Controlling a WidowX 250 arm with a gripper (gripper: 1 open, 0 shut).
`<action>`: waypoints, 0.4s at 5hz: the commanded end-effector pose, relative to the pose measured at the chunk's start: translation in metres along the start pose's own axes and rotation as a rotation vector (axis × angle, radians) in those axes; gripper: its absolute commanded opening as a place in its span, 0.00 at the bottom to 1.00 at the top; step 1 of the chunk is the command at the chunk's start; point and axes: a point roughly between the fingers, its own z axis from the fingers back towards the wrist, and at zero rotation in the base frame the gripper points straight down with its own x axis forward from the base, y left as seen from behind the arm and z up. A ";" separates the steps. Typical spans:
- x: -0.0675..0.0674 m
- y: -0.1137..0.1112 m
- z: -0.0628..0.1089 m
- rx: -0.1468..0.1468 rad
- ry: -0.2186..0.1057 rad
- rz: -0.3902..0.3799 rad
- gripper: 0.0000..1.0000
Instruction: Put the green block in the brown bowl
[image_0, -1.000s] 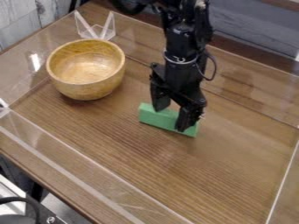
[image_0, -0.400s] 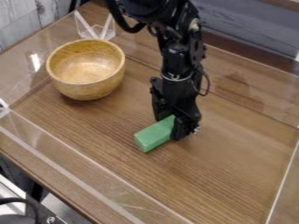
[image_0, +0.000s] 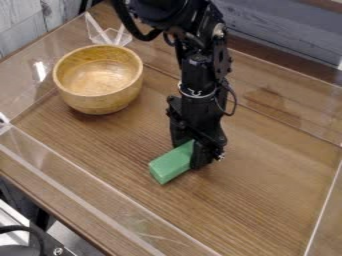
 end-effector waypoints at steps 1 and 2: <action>0.002 0.001 0.018 0.007 -0.039 0.015 0.00; 0.001 0.001 0.024 0.003 -0.043 0.022 0.00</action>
